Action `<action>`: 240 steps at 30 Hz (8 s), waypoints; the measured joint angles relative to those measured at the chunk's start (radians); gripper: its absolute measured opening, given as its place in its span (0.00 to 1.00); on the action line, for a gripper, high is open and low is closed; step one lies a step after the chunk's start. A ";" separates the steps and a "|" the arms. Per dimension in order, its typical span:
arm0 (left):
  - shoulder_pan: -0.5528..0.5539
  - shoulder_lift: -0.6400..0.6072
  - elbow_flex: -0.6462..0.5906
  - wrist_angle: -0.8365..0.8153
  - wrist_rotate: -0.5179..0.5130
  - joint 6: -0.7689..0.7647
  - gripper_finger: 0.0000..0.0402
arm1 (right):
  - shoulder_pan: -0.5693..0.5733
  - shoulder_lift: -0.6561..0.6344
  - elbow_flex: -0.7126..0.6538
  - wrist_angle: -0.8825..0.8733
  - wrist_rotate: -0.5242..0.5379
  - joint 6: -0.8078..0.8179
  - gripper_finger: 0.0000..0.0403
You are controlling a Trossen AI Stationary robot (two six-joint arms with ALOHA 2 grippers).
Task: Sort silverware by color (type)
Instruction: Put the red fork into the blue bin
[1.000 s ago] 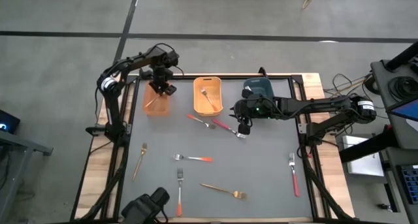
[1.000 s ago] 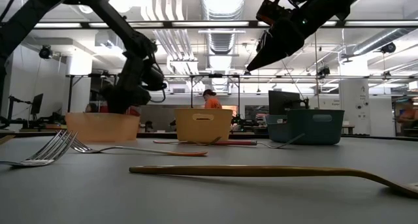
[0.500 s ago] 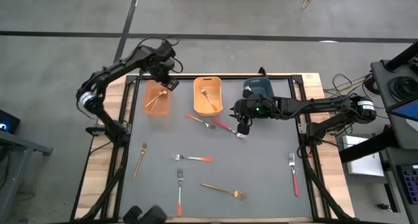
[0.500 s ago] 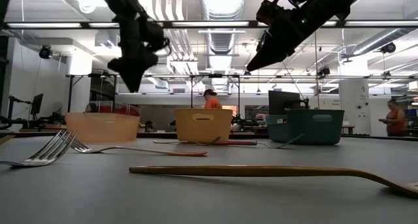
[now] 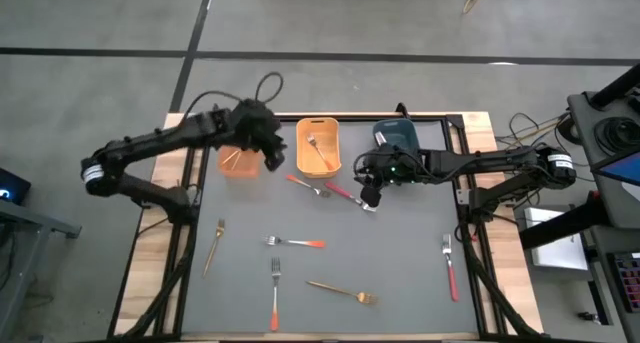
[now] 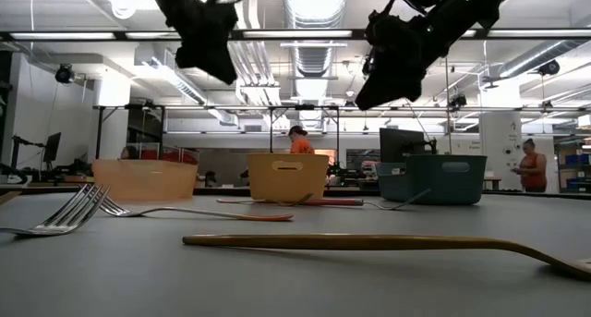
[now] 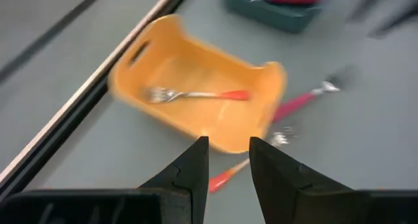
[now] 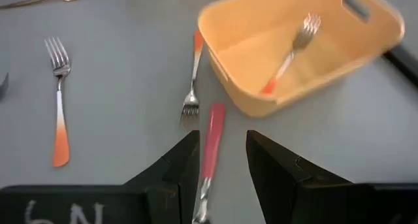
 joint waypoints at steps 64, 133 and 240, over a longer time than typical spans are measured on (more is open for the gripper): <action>-0.155 -0.014 -0.241 0.623 0.000 0.334 0.23 | 0.695 0.027 -0.212 -0.689 -0.543 1.558 0.23; -0.151 -0.015 -0.241 0.697 -0.014 0.487 0.23 | 0.547 0.014 -0.057 -0.397 -0.311 1.211 0.03; -0.151 -0.255 -0.426 0.861 -0.023 0.210 0.23 | 0.080 0.055 0.071 0.296 0.468 -0.354 0.03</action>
